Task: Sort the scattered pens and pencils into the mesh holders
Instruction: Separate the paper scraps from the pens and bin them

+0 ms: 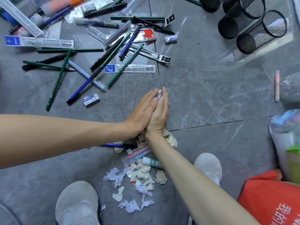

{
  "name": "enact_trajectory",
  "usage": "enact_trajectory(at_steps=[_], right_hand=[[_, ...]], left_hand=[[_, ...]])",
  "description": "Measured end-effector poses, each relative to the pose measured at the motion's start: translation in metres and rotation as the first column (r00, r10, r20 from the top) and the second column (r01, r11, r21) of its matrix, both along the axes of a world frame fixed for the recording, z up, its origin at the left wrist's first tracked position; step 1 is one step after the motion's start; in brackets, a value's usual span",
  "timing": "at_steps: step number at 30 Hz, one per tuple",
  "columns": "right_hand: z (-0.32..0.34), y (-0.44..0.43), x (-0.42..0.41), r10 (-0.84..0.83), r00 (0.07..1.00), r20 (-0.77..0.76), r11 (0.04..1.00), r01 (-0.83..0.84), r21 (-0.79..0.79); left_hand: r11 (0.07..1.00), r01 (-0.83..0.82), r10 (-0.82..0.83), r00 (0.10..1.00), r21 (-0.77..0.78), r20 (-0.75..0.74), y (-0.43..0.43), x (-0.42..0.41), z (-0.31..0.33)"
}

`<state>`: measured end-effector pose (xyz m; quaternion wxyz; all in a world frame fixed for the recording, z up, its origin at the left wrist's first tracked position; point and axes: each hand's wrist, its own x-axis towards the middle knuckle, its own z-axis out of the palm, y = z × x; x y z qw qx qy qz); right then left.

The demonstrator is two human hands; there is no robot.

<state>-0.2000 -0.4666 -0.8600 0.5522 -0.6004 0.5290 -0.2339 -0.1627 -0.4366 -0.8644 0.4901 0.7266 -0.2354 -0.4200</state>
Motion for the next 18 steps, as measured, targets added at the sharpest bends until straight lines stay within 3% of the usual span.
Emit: enact_trajectory(at_steps=[2,4,8,10,18], right_hand=[[0.013,0.005,0.010,-0.033,0.996,0.080,0.996,0.026,0.087],[0.023,0.011,0.019,-0.054,0.992,0.115,0.969,0.024,0.247],[0.029,0.003,0.038,-0.187,0.979,0.080,0.952,0.161,0.262],[0.042,0.000,0.052,-0.213,0.974,0.076,0.942,0.184,0.281],[0.083,0.016,0.120,-0.236,0.935,0.264,0.894,0.103,0.436]], left_hand=[[0.994,-0.103,0.099,0.988,-0.029,-0.118,0.000,0.003,0.007],[0.991,-0.135,0.131,0.981,-0.018,-0.141,0.001,0.008,0.015],[0.975,-0.221,0.211,0.951,-0.019,-0.226,-0.002,0.026,0.025],[0.943,-0.332,0.307,0.891,-0.019,-0.336,-0.002,0.038,0.033],[0.724,-0.689,0.603,0.661,-0.042,-0.446,0.017,0.094,0.100]])
